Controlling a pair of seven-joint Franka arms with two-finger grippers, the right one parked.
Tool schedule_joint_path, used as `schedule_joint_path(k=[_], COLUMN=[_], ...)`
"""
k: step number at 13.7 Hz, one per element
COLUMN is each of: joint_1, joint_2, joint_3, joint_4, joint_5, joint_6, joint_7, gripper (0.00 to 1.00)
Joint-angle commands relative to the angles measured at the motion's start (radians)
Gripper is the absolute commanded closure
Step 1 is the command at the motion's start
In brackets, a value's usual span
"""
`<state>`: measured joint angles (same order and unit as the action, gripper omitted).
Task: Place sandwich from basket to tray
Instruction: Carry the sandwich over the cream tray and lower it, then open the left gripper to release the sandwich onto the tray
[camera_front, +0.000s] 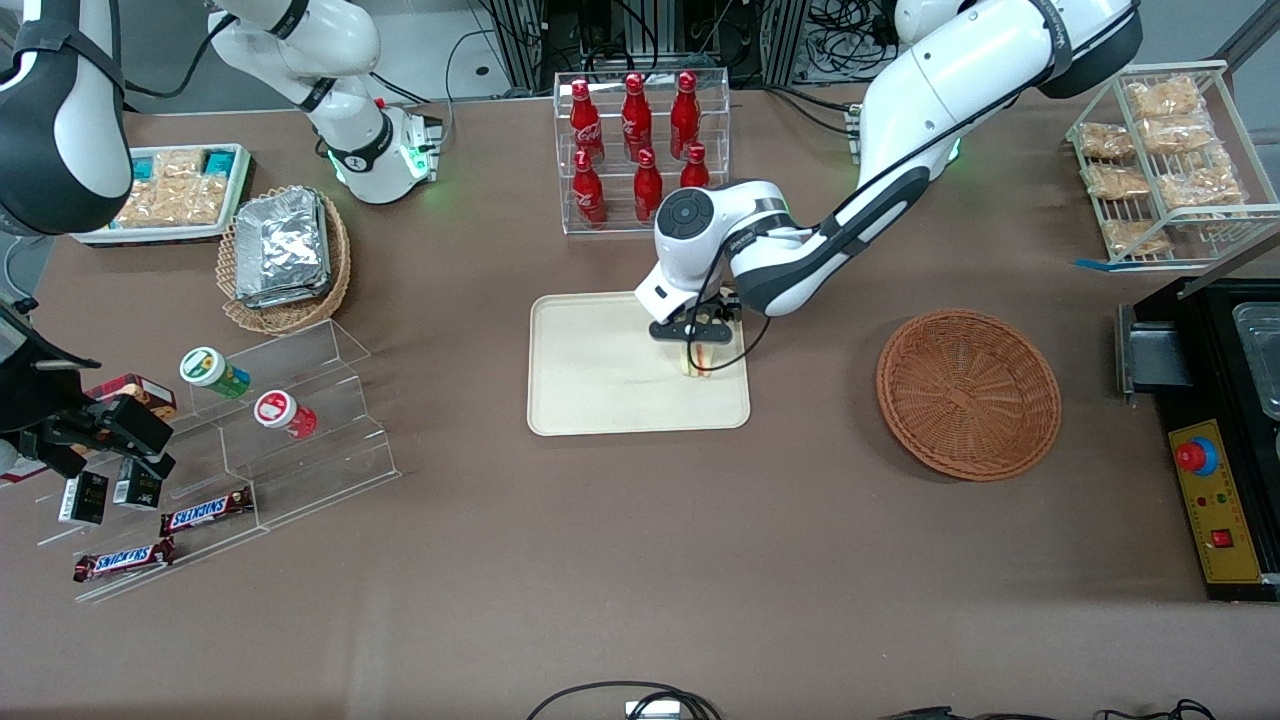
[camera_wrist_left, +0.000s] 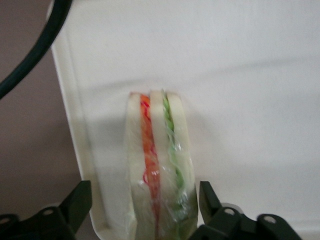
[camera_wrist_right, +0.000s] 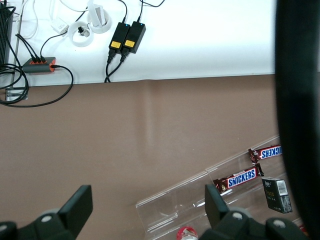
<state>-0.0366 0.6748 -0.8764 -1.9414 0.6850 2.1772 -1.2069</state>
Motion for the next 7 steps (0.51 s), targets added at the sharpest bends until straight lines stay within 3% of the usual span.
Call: schedule_joint_path(k=[1,7], joint_1=[-0.005,0.082], joint_2=[0.002,-0.07], joint_3=[-0.001,-0.003], joint_4=[0.125,0.272], joint_5=[0.002,0.002], joint_6=[-0.135,-0.347], joint_7=[-0.034,-0.126], gripper=[0.0,0.0])
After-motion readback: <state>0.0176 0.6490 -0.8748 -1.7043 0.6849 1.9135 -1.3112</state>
